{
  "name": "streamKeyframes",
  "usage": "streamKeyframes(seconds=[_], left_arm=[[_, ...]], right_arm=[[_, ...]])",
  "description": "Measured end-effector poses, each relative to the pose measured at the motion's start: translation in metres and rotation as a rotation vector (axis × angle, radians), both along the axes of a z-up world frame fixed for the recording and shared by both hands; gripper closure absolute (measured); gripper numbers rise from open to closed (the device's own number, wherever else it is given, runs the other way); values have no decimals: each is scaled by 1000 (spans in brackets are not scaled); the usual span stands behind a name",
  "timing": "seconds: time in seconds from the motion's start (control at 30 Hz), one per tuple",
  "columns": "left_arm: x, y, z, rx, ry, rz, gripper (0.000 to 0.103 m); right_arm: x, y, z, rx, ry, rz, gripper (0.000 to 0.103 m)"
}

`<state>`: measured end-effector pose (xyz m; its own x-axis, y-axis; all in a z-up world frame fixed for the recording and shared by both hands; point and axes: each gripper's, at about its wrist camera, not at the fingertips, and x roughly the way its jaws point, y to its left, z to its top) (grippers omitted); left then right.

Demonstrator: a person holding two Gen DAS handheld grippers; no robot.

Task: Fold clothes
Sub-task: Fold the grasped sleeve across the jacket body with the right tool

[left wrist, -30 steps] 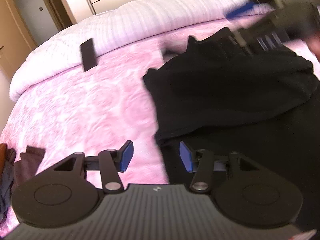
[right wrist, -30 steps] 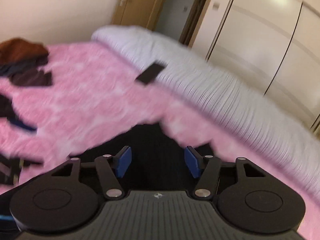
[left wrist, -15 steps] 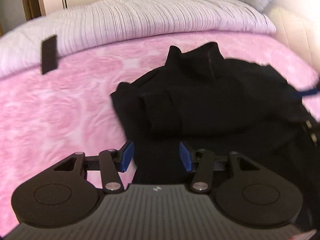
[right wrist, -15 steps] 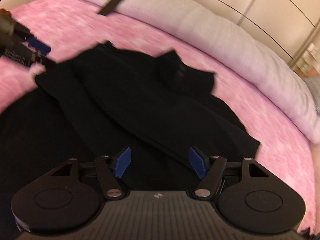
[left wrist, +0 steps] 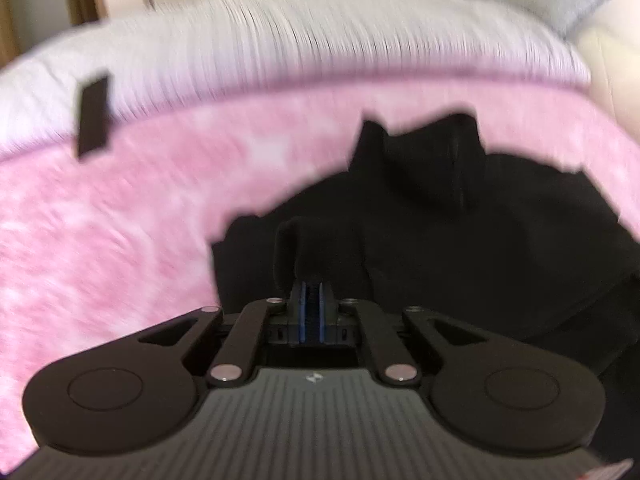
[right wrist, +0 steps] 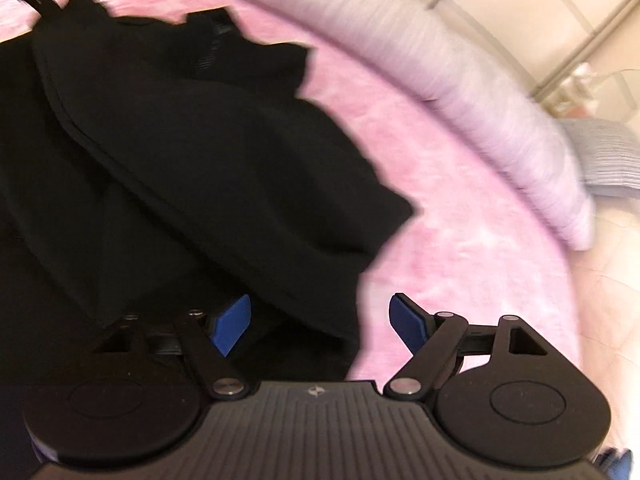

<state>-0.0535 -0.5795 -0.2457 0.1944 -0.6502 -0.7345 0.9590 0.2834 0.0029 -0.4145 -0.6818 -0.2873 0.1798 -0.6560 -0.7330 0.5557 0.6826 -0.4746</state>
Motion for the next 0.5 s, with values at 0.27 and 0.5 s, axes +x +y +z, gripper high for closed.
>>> streamKeyframes(seconds=[0.27,0.5], left_arm=[[-17,25,-52,212,-20,-38,100],[-14,16,-50,199,-30,0,101]], right_arm=[[-11,-15,-18,90,-45,-60,22],[-12,-31,-38,-83,-87,2,36]])
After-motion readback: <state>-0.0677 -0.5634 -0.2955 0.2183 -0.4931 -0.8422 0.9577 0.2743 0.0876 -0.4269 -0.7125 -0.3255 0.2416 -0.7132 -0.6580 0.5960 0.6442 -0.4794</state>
